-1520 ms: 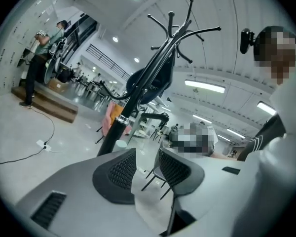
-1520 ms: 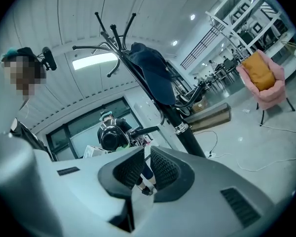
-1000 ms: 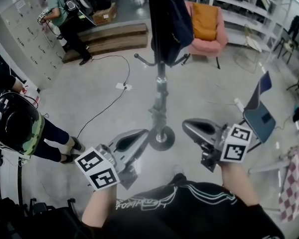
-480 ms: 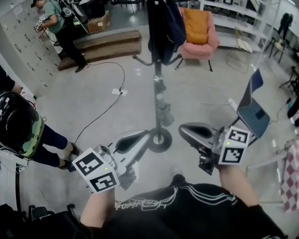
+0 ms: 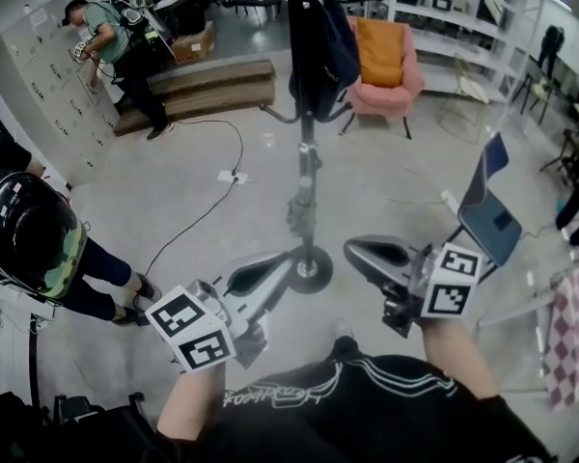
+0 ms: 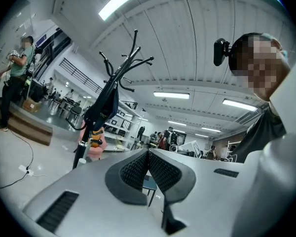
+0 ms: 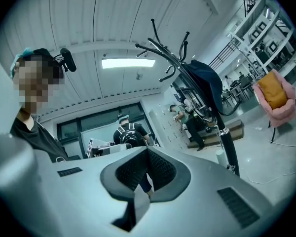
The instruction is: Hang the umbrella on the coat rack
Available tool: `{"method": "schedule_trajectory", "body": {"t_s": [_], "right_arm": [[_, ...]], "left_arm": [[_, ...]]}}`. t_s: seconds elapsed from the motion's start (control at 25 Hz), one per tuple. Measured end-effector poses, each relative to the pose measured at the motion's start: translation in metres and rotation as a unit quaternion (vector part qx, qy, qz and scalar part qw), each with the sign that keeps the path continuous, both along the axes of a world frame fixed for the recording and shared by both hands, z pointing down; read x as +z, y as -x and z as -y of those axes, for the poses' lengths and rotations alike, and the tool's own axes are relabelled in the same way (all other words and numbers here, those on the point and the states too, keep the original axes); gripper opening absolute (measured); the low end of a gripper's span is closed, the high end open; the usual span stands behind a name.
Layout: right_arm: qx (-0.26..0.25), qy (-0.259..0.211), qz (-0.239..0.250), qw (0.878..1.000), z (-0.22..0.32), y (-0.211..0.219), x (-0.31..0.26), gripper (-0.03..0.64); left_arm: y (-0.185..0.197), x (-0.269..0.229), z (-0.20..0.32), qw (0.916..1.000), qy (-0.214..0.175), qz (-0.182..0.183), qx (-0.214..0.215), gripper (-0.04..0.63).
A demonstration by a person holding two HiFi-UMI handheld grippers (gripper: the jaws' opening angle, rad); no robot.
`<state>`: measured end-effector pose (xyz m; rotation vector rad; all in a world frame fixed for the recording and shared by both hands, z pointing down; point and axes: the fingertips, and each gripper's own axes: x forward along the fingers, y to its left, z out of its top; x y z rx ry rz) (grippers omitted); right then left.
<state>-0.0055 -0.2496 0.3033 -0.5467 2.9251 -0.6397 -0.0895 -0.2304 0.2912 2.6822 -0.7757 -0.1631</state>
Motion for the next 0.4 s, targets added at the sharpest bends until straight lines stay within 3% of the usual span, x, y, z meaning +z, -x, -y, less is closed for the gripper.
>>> {"method": "schedule_trajectory", "body": {"t_s": [0.4], "right_arm": [[0.003, -0.002, 0.004, 1.000, -0.0052, -0.0037, 0.0008, 0.012]], "left_arm": [[-0.0054, 0.0088, -0.0031, 0.9999, 0.012, -0.003, 0.003, -0.002]]}}
